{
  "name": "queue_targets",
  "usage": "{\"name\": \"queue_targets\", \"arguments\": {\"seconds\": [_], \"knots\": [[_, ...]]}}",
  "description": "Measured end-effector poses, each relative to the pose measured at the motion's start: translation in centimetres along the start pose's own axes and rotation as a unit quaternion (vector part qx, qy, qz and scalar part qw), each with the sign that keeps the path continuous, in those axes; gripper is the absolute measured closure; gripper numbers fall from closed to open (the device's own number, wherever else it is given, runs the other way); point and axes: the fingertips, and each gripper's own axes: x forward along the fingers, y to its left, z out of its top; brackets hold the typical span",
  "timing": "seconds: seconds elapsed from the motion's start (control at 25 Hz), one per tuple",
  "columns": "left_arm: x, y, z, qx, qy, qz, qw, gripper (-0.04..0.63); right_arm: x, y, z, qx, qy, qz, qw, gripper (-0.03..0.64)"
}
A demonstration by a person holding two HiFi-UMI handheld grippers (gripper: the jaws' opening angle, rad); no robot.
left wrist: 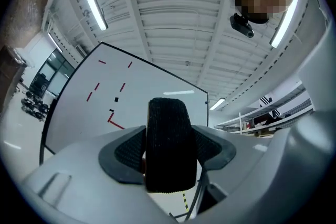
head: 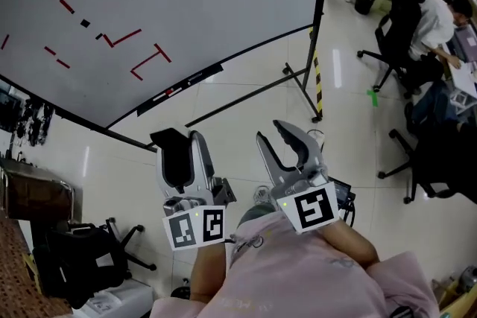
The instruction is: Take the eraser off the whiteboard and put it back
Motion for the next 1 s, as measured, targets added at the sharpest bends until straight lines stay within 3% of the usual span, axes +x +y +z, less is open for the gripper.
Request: {"name": "queue_targets", "arguments": {"seconds": [0.24, 0.44, 0.64, 0.8, 1.0], "knots": [[10.8, 5.2, 2.1, 0.011, -0.034, -0.019, 0.9992, 0.322, 8.0, -0.9, -0.6, -0.015, 0.015, -0.013, 1.000, 0.489], [18.3, 8.9, 4.3, 0.062, -0.053, -0.020, 0.9964, 0.321, 11.4, -0.4, -1.6, -0.015, 0.035, -0.019, 0.999, 0.491], [25.5, 13.5, 6.0, 0.123, -0.074, 0.020, 0.9895, 0.321, 12.6, -0.4, -3.2, -0.017, 0.059, -0.027, 0.998, 0.491], [30.0, 16.6, 6.9, 0.186, -0.084, 0.062, 0.9770, 0.321, 13.2, -0.8, -3.6, -0.020, 0.068, -0.034, 0.997, 0.491], [33.7, 19.8, 5.8, 0.182, -0.073, 0.094, 0.9761, 0.322, 13.7, -1.5, -2.9, -0.036, 0.060, -0.042, 0.997, 0.494]]}}
